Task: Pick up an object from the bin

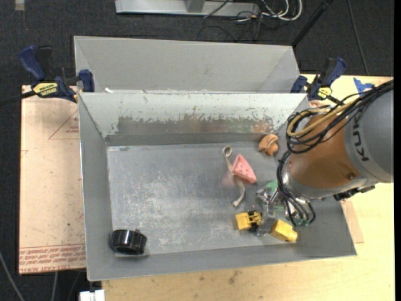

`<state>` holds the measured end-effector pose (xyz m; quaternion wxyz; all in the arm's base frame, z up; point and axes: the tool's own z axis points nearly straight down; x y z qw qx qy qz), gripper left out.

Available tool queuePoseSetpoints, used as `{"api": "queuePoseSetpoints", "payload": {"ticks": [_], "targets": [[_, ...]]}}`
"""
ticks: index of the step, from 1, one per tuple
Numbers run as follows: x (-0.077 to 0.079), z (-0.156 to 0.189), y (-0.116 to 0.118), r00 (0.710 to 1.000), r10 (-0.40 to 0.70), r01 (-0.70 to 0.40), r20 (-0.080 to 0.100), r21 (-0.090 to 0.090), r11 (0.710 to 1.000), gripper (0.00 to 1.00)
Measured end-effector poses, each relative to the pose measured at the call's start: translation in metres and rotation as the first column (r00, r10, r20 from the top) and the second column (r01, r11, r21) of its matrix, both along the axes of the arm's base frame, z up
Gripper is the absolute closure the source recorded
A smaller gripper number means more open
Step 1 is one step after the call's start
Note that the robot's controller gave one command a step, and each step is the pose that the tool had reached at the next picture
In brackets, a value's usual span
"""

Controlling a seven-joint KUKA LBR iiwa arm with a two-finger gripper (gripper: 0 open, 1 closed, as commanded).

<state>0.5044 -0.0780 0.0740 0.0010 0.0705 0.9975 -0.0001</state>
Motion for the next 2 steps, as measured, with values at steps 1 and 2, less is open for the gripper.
{"api": "queuePoseSetpoints", "payload": {"ticks": [1, 2], "targets": [[0.0, 0.0, 0.0, 1.0, 0.0, 0.0, 0.0, 0.0, 1.0, 1.0], [-0.005, 0.046, 0.005, 1.0, -0.001, 0.001, -0.008, 0.002, 1.0, 1.0]]}}
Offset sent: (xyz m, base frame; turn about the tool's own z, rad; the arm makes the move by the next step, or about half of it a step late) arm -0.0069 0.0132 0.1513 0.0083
